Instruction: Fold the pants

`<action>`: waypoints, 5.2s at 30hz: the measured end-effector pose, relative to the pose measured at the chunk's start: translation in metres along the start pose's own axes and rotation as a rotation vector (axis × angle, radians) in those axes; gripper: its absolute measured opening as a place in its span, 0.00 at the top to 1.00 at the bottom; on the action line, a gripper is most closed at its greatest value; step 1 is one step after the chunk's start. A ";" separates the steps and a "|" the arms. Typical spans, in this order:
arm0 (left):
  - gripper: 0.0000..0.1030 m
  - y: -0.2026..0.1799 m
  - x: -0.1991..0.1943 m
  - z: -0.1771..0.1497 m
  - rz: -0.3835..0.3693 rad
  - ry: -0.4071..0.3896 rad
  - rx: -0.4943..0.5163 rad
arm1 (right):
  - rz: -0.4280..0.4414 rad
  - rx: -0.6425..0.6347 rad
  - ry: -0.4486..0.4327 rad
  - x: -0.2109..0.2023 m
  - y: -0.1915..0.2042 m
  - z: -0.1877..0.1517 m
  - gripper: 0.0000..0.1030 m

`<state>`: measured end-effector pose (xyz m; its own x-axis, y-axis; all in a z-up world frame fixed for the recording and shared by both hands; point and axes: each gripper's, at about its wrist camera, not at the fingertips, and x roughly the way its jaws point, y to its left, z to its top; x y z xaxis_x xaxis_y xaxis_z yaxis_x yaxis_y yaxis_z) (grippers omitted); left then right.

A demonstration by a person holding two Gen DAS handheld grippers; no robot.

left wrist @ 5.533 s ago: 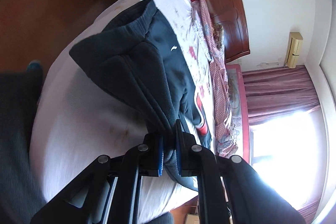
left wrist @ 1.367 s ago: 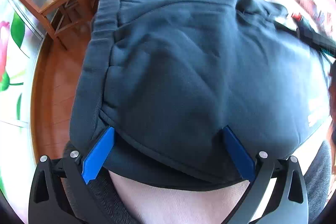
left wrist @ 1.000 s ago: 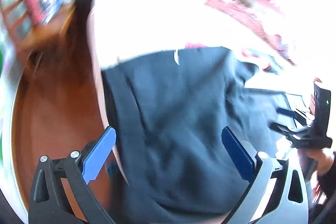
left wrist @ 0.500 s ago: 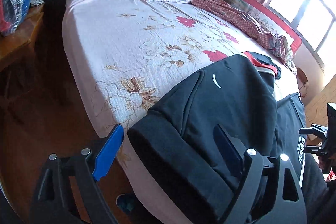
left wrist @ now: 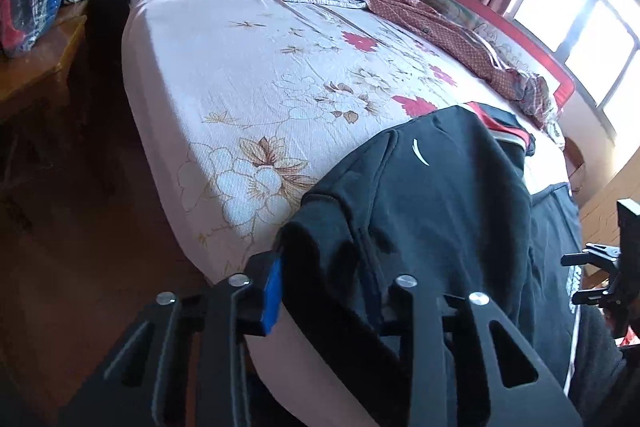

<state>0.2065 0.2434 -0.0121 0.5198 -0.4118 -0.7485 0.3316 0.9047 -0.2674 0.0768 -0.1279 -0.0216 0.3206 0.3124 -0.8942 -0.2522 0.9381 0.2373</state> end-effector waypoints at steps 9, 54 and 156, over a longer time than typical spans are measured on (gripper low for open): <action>0.92 -0.048 -0.070 0.005 0.009 -0.249 -0.139 | 0.053 0.205 -0.103 -0.043 -0.076 0.064 0.05; 0.85 -0.139 -0.156 -0.174 -0.004 -0.186 -0.015 | 0.339 0.867 -0.165 -0.057 -0.228 -0.114 0.94; 0.12 -0.275 -0.027 -0.130 0.038 0.169 0.036 | -0.313 0.502 -0.361 -0.130 -0.343 0.059 0.94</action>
<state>-0.0009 0.0194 0.0031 0.3936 -0.3506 -0.8498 0.3443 0.9134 -0.2173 0.1757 -0.4812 0.0356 0.6149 -0.0359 -0.7878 0.3273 0.9205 0.2135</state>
